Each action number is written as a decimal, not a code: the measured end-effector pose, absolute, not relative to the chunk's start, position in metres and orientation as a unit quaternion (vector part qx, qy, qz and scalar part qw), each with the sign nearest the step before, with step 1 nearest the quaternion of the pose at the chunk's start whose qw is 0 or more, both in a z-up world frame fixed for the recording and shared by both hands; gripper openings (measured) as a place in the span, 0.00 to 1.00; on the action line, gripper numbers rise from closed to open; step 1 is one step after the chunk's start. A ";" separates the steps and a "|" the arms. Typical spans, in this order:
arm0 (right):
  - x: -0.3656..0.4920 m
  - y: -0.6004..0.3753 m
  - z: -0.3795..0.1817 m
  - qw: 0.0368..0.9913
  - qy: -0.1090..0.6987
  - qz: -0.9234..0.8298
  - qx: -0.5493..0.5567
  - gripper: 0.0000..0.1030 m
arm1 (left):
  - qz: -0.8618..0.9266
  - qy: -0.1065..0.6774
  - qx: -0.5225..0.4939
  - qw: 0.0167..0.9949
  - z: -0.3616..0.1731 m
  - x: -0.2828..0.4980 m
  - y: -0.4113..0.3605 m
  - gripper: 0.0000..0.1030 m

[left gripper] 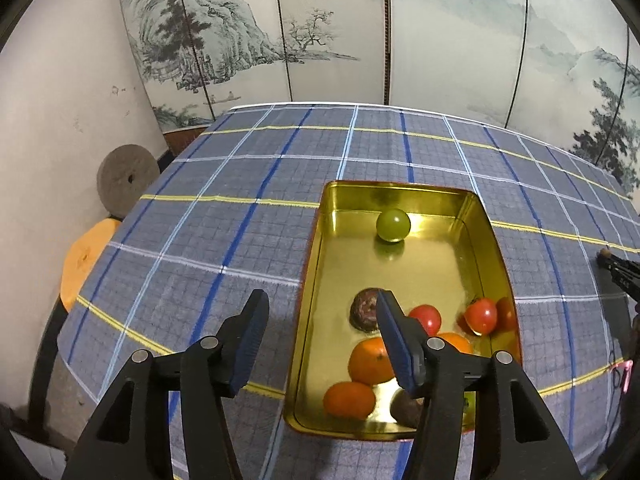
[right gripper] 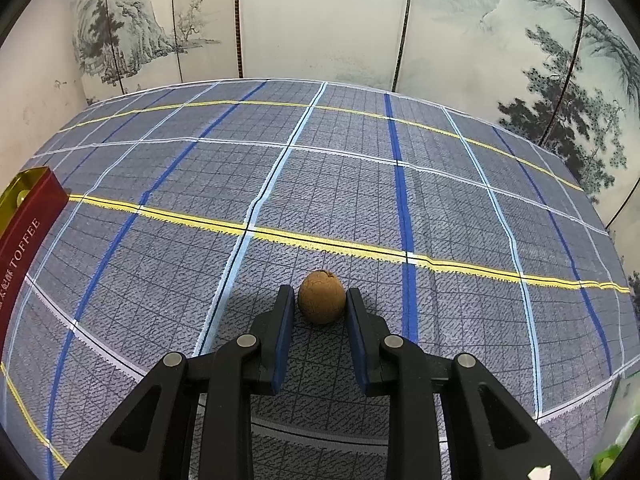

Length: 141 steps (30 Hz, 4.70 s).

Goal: Organize fruits

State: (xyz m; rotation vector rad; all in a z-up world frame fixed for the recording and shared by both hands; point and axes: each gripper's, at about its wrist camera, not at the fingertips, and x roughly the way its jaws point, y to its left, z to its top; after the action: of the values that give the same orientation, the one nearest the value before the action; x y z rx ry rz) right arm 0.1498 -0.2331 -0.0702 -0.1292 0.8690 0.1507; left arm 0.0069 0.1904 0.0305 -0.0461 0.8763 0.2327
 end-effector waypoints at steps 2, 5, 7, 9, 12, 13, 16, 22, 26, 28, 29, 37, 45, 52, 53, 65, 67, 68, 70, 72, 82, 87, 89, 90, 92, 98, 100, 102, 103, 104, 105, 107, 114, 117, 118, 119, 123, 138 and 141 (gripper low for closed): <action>0.150 -0.233 -0.070 0.902 0.421 0.071 -0.057 0.23 | 0.111 0.426 -0.026 0.898 0.027 0.005 0.189 0.56; 0.150 -0.233 -0.070 0.903 0.421 0.069 -0.055 0.23 | 0.107 0.433 -0.029 0.895 0.021 0.002 0.186 0.57; 0.150 -0.232 -0.070 0.903 0.422 0.067 -0.054 0.23 | 0.106 0.436 -0.032 0.893 0.017 0.001 0.184 0.58; 0.150 -0.232 -0.070 0.903 0.422 0.065 -0.053 0.23 | 0.106 0.438 -0.036 0.892 0.014 -0.001 0.182 0.59; 0.150 -0.230 -0.070 0.903 0.421 0.063 -0.053 0.21 | 0.107 0.442 -0.037 0.890 0.009 -0.005 0.180 0.60; 0.149 -0.229 -0.070 0.903 0.421 0.063 -0.054 0.21 | 0.106 0.441 -0.038 0.890 0.009 -0.006 0.179 0.60; 0.149 -0.228 -0.070 0.904 0.421 0.062 -0.054 0.21 | 0.105 0.443 -0.044 0.889 0.006 -0.009 0.179 0.62; 0.148 -0.227 -0.070 0.903 0.421 0.063 -0.051 0.21 | 0.100 0.449 -0.042 0.887 0.000 -0.013 0.176 0.63; 0.146 -0.224 -0.069 0.903 0.422 0.064 -0.050 0.21 | 0.102 0.448 -0.039 0.887 -0.001 -0.016 0.174 0.63; 0.144 -0.221 -0.069 0.902 0.423 0.066 -0.053 0.21 | 0.101 0.448 -0.040 0.887 -0.002 -0.016 0.173 0.63; 0.143 -0.219 -0.069 0.902 0.422 0.067 -0.055 0.21 | 0.101 0.448 -0.041 0.887 -0.002 -0.017 0.173 0.63; 0.131 -0.196 -0.058 0.902 0.416 0.096 -0.066 0.21 | 0.109 0.446 -0.046 0.887 -0.002 -0.020 0.174 0.66; 0.115 -0.158 -0.039 0.900 0.404 0.145 -0.073 0.21 | 0.120 0.444 -0.051 0.887 -0.001 -0.024 0.178 0.66; 0.098 -0.114 -0.019 0.895 0.388 0.201 -0.082 0.21 | 0.132 0.442 -0.057 0.885 0.000 -0.029 0.186 0.66; 0.096 -0.107 -0.017 0.895 0.386 0.209 -0.083 0.21 | 0.134 0.442 -0.058 0.885 0.000 -0.030 0.187 0.67; 0.065 -0.025 0.006 0.874 0.360 0.311 -0.095 0.21 | 0.153 0.436 -0.070 0.884 0.004 -0.042 0.201 0.67; 0.062 -0.011 0.005 0.868 0.361 0.326 -0.098 0.21 | 0.157 0.436 -0.070 0.884 0.004 -0.045 0.203 0.67; 0.060 -0.004 0.004 0.866 0.361 0.332 -0.100 0.21 | 0.158 0.436 -0.071 0.883 0.003 -0.045 0.204 0.67; 0.057 0.010 0.001 0.860 0.363 0.343 -0.104 0.21 | 0.161 0.437 -0.074 0.882 0.002 -0.047 0.207 0.67; 0.052 0.022 -0.004 0.855 0.366 0.352 -0.110 0.21 | 0.163 0.438 -0.075 0.881 0.001 -0.049 0.210 0.67; 0.048 0.057 -0.027 0.841 0.384 0.356 -0.137 0.21 | 0.165 0.437 -0.072 0.881 0.001 -0.051 0.211 0.67; 0.052 0.065 -0.035 0.840 0.394 0.344 -0.142 0.21 | 0.168 0.437 -0.071 0.881 0.000 -0.052 0.212 0.67; 0.054 0.067 -0.040 0.840 0.399 0.338 -0.142 0.22 | 0.169 0.437 -0.070 0.880 -0.001 -0.053 0.212 0.67; 0.055 0.068 -0.042 0.840 0.402 0.336 -0.143 0.22 | 0.170 0.438 -0.069 0.880 -0.001 -0.053 0.212 0.67; 0.053 0.069 -0.042 0.842 0.399 0.333 -0.143 0.23 | 0.170 0.437 -0.069 0.881 0.000 -0.054 0.212 0.67; 0.052 0.070 -0.042 0.843 0.401 0.330 -0.138 0.24 | 0.169 0.435 -0.067 0.882 0.000 -0.055 0.211 0.67; 0.051 0.068 -0.041 0.844 0.401 0.331 -0.133 0.27 | 0.168 0.436 -0.066 0.882 0.000 -0.054 0.210 0.67; 0.049 0.067 -0.039 0.844 0.402 0.332 -0.129 0.29 | 0.167 0.435 -0.066 0.882 0.001 -0.054 0.209 0.67; 0.048 0.066 -0.038 0.844 0.401 0.333 -0.128 0.33 | 0.167 0.434 -0.066 0.883 0.001 -0.053 0.208 0.67; 0.046 0.066 -0.036 0.844 0.400 0.334 -0.127 0.35 | 0.167 0.434 -0.065 0.883 0.001 -0.053 0.207 0.67; 0.043 0.065 -0.034 0.844 0.400 0.333 -0.126 0.42 | 0.167 0.433 -0.063 0.884 0.002 -0.053 0.205 0.67; 0.039 0.063 -0.030 0.845 0.401 0.332 -0.121 0.54 | 0.168 0.430 -0.057 0.885 0.003 -0.052 0.203 0.67; 0.017 0.054 -0.012 0.857 0.391 0.313 -0.119 0.96 | 0.162 0.431 -0.053 0.886 0.005 -0.050 0.194 0.67; 0.010 0.050 -0.013 0.858 0.397 0.303 -0.123 0.96 | 0.159 0.429 -0.051 0.888 0.007 -0.050 0.191 0.67; 0.009 0.048 -0.014 0.856 0.401 0.303 -0.121 0.96 | 0.158 0.429 -0.050 0.888 0.007 -0.049 0.190 0.67; 0.007 0.046 -0.014 0.854 0.406 0.305 -0.117 0.96 | 0.157 0.429 -0.050 0.888 0.007 -0.049 0.188 0.67; 0.001 0.039 -0.020 0.849 0.421 0.298 -0.114 0.97 | 0.150 0.430 -0.048 0.889 0.007 -0.047 0.182 0.67; -0.002 0.033 -0.030 0.845 0.443 0.279 -0.108 0.99 | 0.137 0.432 -0.040 0.891 0.009 -0.045 0.166 0.67; -0.003 0.035 -0.032 0.843 0.445 0.280 -0.112 0.99 | 0.137 0.432 -0.037 0.890 0.008 -0.045 0.164 0.67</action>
State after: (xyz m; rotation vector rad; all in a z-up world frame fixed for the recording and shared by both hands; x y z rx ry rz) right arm -0.0029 0.0349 -0.0320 -0.2363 0.9388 0.5914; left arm -0.0448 0.1644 0.0085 -0.0772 0.8976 0.2852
